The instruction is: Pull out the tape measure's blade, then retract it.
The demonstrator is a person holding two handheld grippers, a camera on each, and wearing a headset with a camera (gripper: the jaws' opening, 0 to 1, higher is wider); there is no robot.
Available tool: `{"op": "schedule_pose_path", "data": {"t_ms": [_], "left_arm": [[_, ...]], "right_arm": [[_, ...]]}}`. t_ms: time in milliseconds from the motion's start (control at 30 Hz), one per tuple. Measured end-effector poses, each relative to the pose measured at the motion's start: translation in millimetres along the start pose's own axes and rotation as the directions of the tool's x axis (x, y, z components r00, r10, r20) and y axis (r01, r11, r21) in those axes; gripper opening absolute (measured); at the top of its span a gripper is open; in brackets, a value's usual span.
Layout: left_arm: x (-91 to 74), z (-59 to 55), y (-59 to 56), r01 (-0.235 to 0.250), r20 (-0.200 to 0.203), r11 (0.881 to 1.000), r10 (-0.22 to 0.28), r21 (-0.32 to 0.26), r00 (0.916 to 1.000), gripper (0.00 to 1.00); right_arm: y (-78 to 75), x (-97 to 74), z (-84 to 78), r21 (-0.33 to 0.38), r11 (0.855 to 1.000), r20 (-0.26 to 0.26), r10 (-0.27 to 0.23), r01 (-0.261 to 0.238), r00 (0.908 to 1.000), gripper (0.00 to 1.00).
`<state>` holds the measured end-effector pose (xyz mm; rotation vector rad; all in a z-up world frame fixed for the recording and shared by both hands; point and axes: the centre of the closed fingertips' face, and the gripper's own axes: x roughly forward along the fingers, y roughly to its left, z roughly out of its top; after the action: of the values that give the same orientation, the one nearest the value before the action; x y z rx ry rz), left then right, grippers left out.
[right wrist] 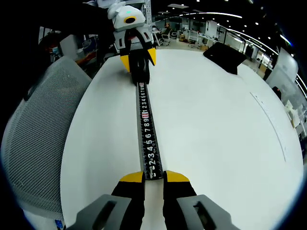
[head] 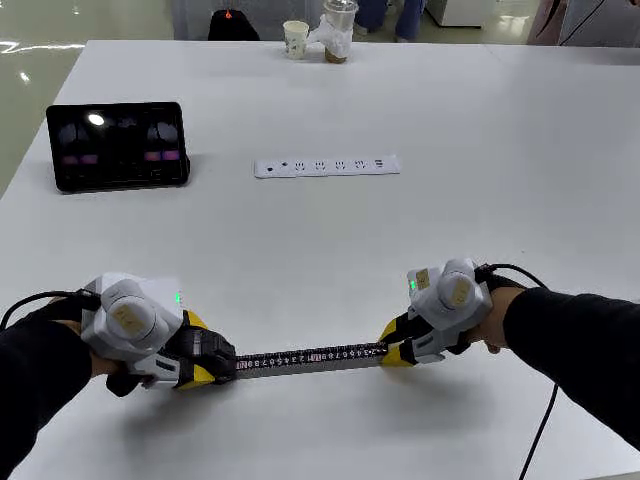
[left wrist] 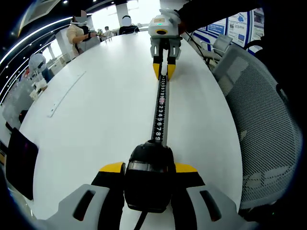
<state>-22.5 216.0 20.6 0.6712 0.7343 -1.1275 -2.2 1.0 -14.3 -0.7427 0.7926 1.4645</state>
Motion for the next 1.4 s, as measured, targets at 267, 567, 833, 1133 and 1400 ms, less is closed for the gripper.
{"op": "schedule_pose_path", "data": {"t_ms": [267,567,833,1133,1400], "left_arm": [[-0.2,-0.3,0.2,0.001,0.000,1.000,-0.001,0.002,1.0000,0.31],[-0.7,-0.8,-0.3,0.001,-0.003,1.000,-0.001,0.003,1.0000,0.31],[-0.3,-0.9,-1.9,0.000,-0.005,1.000,0.000,0.004,1.0000,0.31],[0.3,-0.8,-1.7,0.000,-0.007,1.000,0.000,0.004,1.0000,0.31],[0.2,-0.3,-1.6,-0.001,-0.009,1.000,0.001,0.003,1.0000,0.31]], "right_arm": [[0.0,-2.2,-3.4,0.001,1.000,-0.002,-0.002,0.002,1.0000,0.11],[-0.3,-6.6,-8.7,0.001,1.000,-0.009,-0.006,0.006,0.9999,0.11],[0.1,-9.8,-13.6,0.009,1.000,-0.010,-0.010,0.010,0.9999,0.11],[0.3,-13.9,-17.9,0.011,1.000,-0.012,-0.013,0.013,0.9998,0.11],[0.6,-14.9,-20.4,0.011,1.000,-0.012,-0.017,0.017,0.9998,0.11]]}}
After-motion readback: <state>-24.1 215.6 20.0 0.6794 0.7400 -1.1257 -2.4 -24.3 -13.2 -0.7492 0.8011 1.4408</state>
